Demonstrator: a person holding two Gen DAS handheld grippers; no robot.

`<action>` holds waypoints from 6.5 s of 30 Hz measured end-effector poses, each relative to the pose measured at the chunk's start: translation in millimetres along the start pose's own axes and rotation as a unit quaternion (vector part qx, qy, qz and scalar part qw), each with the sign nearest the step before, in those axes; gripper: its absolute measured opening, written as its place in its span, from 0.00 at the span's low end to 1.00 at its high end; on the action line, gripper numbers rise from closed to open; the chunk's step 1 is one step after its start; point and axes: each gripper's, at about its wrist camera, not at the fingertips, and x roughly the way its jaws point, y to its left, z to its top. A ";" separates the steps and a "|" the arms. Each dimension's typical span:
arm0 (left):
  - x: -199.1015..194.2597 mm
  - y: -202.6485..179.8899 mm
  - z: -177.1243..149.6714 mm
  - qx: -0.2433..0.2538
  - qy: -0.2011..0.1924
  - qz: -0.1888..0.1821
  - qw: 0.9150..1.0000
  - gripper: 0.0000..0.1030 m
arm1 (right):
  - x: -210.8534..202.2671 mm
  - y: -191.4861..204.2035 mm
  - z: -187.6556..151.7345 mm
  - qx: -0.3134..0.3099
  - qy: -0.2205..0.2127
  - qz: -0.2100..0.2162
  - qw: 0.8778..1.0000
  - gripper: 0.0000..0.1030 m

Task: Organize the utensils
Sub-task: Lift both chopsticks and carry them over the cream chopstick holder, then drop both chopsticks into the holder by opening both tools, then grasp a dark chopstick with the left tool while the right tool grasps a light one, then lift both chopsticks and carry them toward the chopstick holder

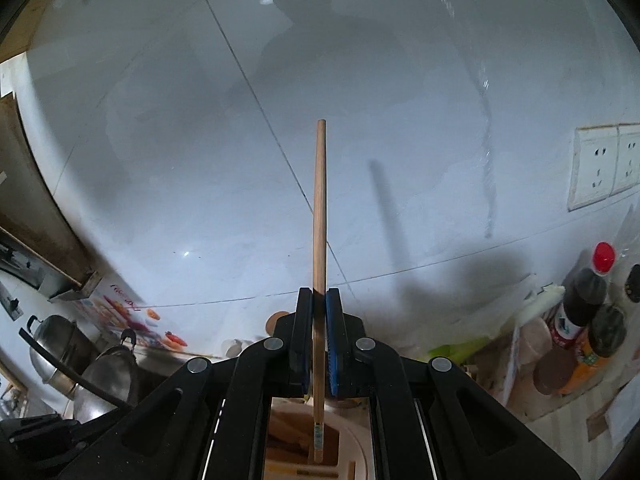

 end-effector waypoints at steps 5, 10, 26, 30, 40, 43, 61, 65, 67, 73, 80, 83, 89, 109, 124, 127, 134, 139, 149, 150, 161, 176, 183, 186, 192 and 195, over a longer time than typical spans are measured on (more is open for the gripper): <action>18.4 -0.3 -4.1 -0.003 0.028 0.007 1.000 0.03 | 12.9 -2.6 -13.3 -0.014 -0.002 0.003 1.000 0.06; 21.2 0.5 -8.1 -0.016 0.046 -0.001 0.999 0.03 | 9.0 -1.9 -23.0 -0.037 0.020 0.022 0.999 0.06; -37.0 24.0 -31.4 -0.054 -0.016 0.041 0.998 0.87 | -98.2 -34.2 -32.2 -0.007 0.056 0.022 0.998 0.52; -38.2 28.4 -56.0 -0.046 -0.028 0.068 0.996 1.00 | -123.7 -52.2 -55.2 0.011 0.068 -0.026 0.997 0.68; 9.9 12.1 -132.7 -0.036 0.051 0.069 0.996 1.00 | -139.1 -117.0 -134.3 0.031 0.132 -0.136 0.981 0.85; 36.4 -2.4 -159.9 -0.024 0.092 0.071 0.993 1.00 | -131.5 -143.2 -159.4 0.042 0.174 -0.143 0.974 0.85; 115.1 -46.1 -237.6 0.044 0.212 0.105 0.971 1.00 | -51.5 -199.9 -302.9 0.044 0.385 -0.138 0.911 0.10; 117.7 -52.7 -242.0 0.053 0.216 0.103 0.970 1.00 | -51.3 -193.1 -305.6 0.020 0.386 -0.144 0.911 0.06; 117.9 -60.5 -243.6 0.062 0.216 0.099 0.969 1.00 | -53.6 -193.6 -305.6 0.018 0.384 -0.155 0.910 0.05; 129.0 -103.4 -248.2 0.078 0.234 0.059 0.967 1.00 | -68.3 -214.8 -308.1 0.062 0.379 -0.171 0.907 0.05; 169.7 -162.0 -260.0 0.094 0.284 0.016 0.954 0.97 | -89.0 -249.9 -311.5 0.123 0.375 -0.172 0.903 0.05; 184.1 -174.5 -266.6 0.102 0.296 0.010 0.950 0.71 | -94.6 -261.9 -314.6 0.147 0.372 -0.161 0.902 0.05; 180.7 -178.7 -266.8 0.113 0.267 -0.004 0.957 0.21 | -95.8 -263.8 -315.5 0.174 0.371 -0.150 0.900 0.06; 133.1 -7.5 -296.9 0.026 0.277 0.078 0.957 0.03 | -31.1 -130.3 -344.2 0.048 0.433 -0.114 0.893 0.07; 121.0 34.1 -318.8 -0.021 0.266 0.084 0.960 0.04 | 9.9 -80.7 -349.1 -0.014 0.474 -0.161 0.866 0.08; 118.9 31.1 -317.9 -0.022 0.267 0.083 0.960 0.04 | -3.5 -89.6 -349.6 -0.023 0.473 -0.168 0.865 0.08; 120.0 28.7 -314.9 -0.020 0.267 0.086 0.960 0.05 | -9.0 -86.1 -350.6 -0.019 0.470 -0.180 0.864 0.08; 119.6 34.7 -310.8 -0.020 0.259 0.090 0.961 0.09 | -16.0 -87.8 -347.9 -0.034 0.458 -0.195 0.867 0.08; 122.9 29.5 -305.7 -0.007 0.258 0.098 0.961 0.06 | -16.3 -87.9 -342.2 -0.048 0.457 -0.207 0.864 0.10; 123.8 28.1 -305.5 -0.005 0.258 0.096 0.961 0.03 | -16.3 -88.3 -341.6 -0.046 0.458 -0.206 0.863 0.10; 123.8 23.5 -303.0 -0.010 0.260 0.084 0.962 0.03 | -28.5 -100.3 -342.0 -0.011 0.433 -0.181 0.883 0.07; 52.5 25.3 -260.2 -0.019 0.184 0.042 0.982 0.02 | -85.7 -74.5 -291.9 -0.004 0.334 -0.115 0.935 0.07; 28.6 28.0 -244.9 -0.017 0.153 0.040 0.987 0.02 | -93.6 -58.4 -263.1 -0.008 0.302 -0.100 0.948 0.07; 24.2 32.3 -239.5 -0.018 0.145 0.040 0.988 0.02 | -95.7 -54.4 -253.5 -0.009 0.290 -0.096 0.952 0.07; 12.0 34.4 -229.8 -0.020 0.125 0.042 0.991 0.02 | -101.3 -44.6 -240.2 -0.019 0.266 -0.089 0.960 0.07; 4.4 34.7 -223.5 -0.019 0.111 0.044 0.993 0.02 | -104.9 -39.0 -232.6 -0.024 0.255 -0.084 0.963 0.07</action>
